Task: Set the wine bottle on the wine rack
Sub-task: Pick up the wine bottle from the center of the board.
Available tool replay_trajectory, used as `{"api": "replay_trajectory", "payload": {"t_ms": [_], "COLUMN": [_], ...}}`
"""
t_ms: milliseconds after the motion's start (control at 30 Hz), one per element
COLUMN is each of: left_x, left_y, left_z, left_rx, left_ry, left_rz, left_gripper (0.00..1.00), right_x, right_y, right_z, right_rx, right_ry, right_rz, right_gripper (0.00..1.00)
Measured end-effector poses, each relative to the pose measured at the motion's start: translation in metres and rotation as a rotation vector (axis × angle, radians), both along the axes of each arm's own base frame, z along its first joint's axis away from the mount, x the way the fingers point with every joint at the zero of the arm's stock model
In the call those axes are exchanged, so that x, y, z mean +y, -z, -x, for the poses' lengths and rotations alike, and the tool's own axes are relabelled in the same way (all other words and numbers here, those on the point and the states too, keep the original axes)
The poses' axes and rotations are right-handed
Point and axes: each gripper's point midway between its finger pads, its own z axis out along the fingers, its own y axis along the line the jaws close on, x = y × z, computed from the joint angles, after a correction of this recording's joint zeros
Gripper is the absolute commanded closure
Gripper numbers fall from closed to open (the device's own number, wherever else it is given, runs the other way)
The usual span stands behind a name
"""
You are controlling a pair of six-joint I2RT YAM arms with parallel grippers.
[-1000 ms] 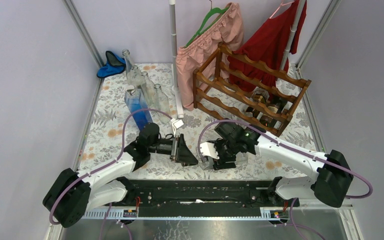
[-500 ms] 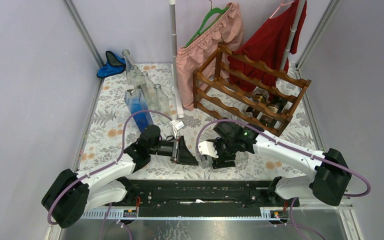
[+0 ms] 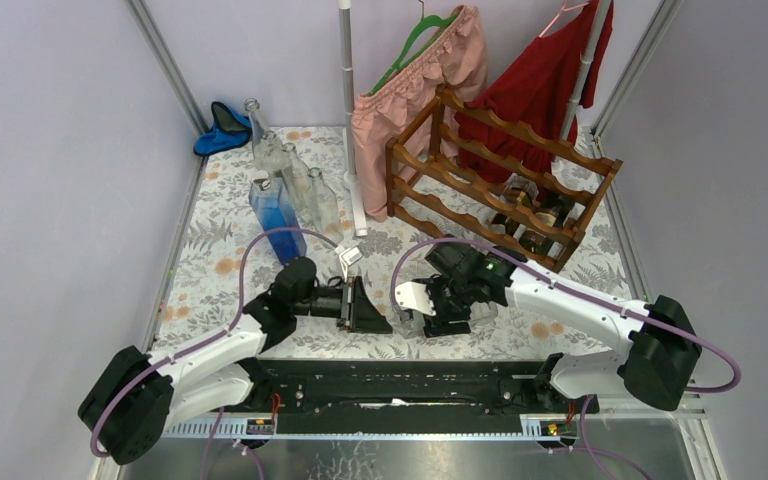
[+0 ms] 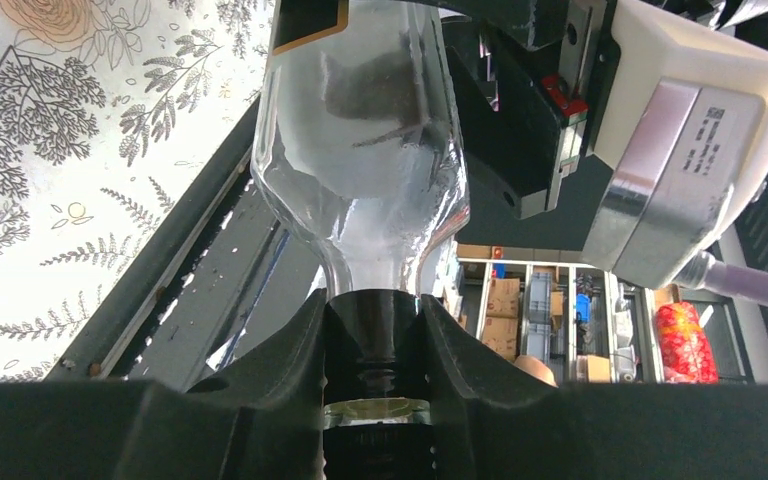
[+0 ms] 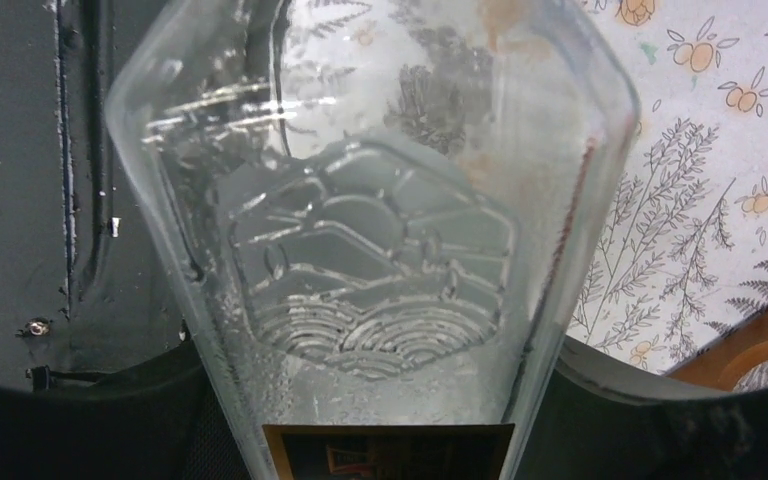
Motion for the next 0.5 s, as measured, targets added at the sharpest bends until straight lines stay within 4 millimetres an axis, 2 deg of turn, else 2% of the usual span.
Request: {"api": "replay_trajectory", "payload": {"t_ms": [233,300,367,500], "left_x": [0.007,0.008,0.011,0.016], "left_y": [0.004,0.004,0.014,0.035], "left_z": [0.01,0.011,0.013,0.016], "left_rx": [0.019,0.02,0.061,0.146], "left_ry": [-0.028,-0.035,-0.054,-0.096], "left_rz": [0.069,0.093,0.086,0.041], "left_gripper": [1.0,1.0,1.0,1.0], "right_x": [0.005,0.007,0.016,0.031], "right_y": [-0.006,-0.011,-0.024,-0.05], "right_z": [0.007,0.008,0.005,-0.005], "right_rx": [0.045,0.067,0.062,0.028], "right_ry": [-0.01,0.003,0.016,0.029], "right_rz": [-0.002,-0.004,-0.035,-0.107], "right_gripper": [0.18,0.08,0.01,0.0]}}
